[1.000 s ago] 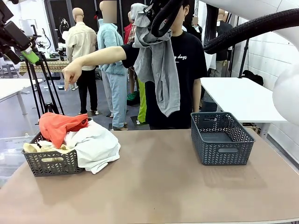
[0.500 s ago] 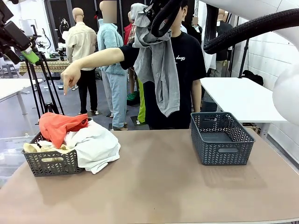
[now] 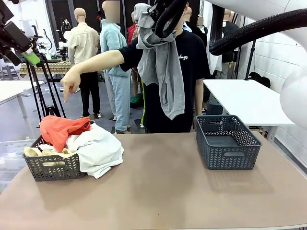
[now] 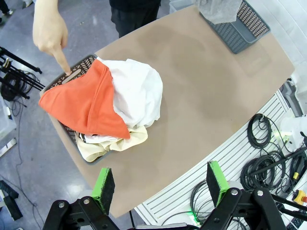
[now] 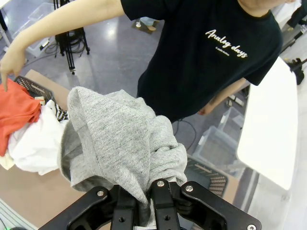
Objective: Sort the tops and bottoms.
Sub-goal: Sort the clothes according to human instructions.
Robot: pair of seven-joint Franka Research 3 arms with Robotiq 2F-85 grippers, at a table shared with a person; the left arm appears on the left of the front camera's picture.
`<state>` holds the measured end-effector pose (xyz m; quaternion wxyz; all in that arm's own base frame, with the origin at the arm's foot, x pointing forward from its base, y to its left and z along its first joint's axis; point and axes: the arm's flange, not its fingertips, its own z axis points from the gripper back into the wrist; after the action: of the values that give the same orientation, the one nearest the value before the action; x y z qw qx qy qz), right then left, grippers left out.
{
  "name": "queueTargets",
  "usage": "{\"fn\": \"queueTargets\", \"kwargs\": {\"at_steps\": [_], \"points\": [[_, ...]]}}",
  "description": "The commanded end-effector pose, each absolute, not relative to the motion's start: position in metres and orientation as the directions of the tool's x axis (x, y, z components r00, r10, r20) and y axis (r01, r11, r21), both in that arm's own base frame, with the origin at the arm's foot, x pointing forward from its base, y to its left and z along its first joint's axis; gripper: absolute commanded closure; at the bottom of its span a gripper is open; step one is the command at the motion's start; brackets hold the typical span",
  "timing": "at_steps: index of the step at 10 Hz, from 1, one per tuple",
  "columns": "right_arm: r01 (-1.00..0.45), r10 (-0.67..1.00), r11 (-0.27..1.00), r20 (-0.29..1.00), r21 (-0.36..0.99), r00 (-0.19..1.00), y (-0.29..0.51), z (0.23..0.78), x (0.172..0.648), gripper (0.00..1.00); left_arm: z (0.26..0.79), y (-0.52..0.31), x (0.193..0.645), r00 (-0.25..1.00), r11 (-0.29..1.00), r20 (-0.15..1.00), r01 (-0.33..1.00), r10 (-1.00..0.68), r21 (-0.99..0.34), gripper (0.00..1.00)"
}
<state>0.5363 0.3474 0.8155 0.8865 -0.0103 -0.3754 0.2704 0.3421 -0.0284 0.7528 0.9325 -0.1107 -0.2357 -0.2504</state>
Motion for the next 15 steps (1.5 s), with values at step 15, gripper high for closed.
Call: {"fn": "queueTargets", "kwargs": {"at_steps": [15], "points": [[-0.758,0.366,0.652,0.887,-0.030,0.280,0.428,0.821,0.530,1.00,0.765,0.043,0.206,0.779,0.964,0.569,0.237,-0.264,0.123,0.00]]}}
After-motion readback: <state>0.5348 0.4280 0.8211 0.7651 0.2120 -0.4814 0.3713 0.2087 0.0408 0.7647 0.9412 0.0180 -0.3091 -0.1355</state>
